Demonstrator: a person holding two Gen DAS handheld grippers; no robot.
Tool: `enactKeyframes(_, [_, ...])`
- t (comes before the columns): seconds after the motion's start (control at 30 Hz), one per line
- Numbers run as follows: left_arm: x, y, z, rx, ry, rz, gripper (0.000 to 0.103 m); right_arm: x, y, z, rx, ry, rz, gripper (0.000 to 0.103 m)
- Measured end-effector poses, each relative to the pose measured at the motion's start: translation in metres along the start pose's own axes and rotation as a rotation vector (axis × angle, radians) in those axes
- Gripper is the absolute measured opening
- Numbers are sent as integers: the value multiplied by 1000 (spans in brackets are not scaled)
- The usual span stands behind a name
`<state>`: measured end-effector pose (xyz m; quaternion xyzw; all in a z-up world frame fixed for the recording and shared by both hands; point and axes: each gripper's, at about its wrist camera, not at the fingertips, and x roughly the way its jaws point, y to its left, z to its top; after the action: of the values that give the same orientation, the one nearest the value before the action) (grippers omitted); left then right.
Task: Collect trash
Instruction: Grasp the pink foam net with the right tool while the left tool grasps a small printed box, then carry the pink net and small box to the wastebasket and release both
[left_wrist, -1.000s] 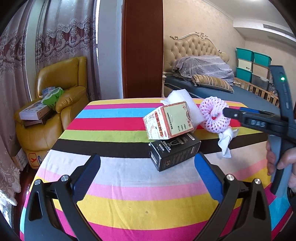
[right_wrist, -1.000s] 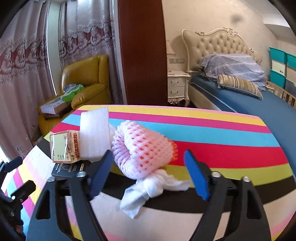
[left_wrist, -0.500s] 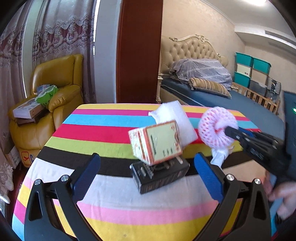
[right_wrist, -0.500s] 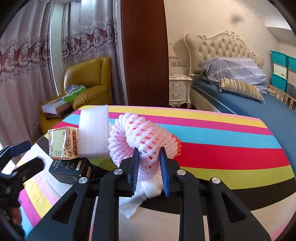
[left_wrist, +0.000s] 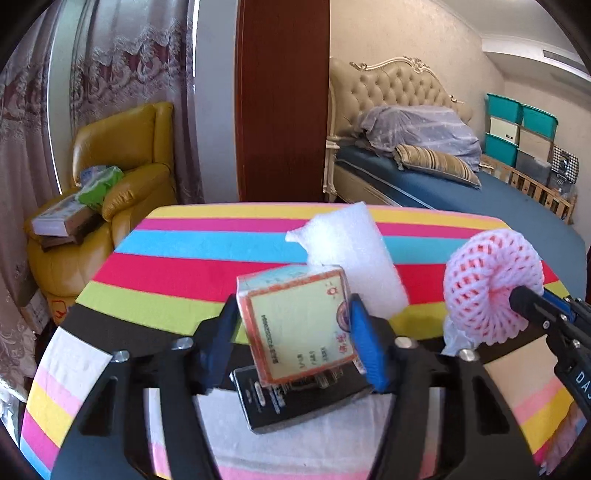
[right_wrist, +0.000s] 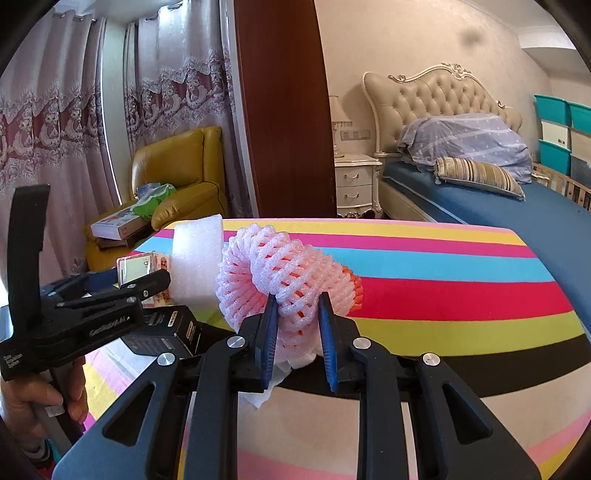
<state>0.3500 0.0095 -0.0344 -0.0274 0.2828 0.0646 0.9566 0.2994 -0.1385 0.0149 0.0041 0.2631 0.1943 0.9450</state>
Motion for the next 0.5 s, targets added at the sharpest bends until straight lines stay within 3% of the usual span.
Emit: enactKeyframes(0.5, [-79, 18, -37, -10, -199, -28, 56, -24, -2, -11, 28, -11, 18, 23])
